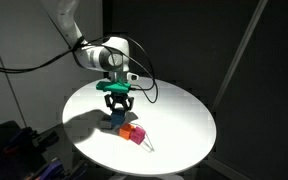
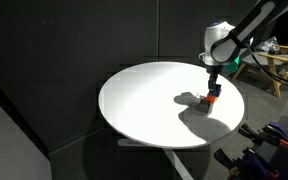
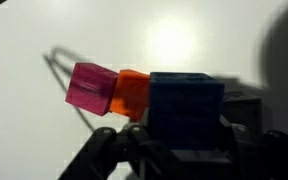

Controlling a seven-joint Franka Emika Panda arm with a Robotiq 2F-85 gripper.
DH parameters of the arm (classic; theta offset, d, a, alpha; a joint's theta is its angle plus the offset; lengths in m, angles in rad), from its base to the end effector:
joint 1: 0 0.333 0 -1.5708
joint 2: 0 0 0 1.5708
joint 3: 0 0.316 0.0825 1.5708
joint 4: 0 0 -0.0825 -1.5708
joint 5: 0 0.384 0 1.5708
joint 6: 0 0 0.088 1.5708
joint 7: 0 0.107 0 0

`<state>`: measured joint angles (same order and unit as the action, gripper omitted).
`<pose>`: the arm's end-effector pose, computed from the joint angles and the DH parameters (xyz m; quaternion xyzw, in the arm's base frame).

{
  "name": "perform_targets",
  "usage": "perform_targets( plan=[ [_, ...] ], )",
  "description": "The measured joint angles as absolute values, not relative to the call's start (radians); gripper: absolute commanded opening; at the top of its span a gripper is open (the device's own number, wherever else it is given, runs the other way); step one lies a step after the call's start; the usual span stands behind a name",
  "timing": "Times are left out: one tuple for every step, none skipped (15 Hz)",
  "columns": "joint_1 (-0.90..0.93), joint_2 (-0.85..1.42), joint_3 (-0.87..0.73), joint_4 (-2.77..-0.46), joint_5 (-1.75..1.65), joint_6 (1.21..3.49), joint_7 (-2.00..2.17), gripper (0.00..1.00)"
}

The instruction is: Pick up the blue block and put it on the table in between the gray and the orange block

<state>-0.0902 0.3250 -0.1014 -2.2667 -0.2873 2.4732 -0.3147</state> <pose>0.5152 -0.1005 0.2060 0.9771 0.1794 -0.0821 0.0801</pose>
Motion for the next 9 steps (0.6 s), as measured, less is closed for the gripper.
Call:
perform_targets(
  plan=[
    [-0.089,0.332,-0.101,-2.265,-0.292,2.479,-0.315,0.31],
    [-0.087,0.34,-0.1,-2.262,-0.298,2.485,-0.315,0.31],
    [-0.084,0.348,-0.1,-2.258,-0.303,2.488,-0.315,0.31],
    [-0.079,0.357,-0.1,-2.252,-0.306,2.489,-0.314,0.31],
    [-0.074,0.366,-0.1,-2.246,-0.306,2.49,-0.314,0.31],
    [-0.069,0.375,-0.099,-2.24,-0.306,2.49,-0.314,0.31],
    [-0.066,0.382,-0.097,-2.233,-0.306,2.49,-0.314,0.31],
    [-0.063,0.389,-0.095,-2.225,-0.306,2.49,-0.314,0.31],
    [-0.062,0.395,-0.093,-2.218,-0.306,2.49,-0.313,0.31]
  ],
)
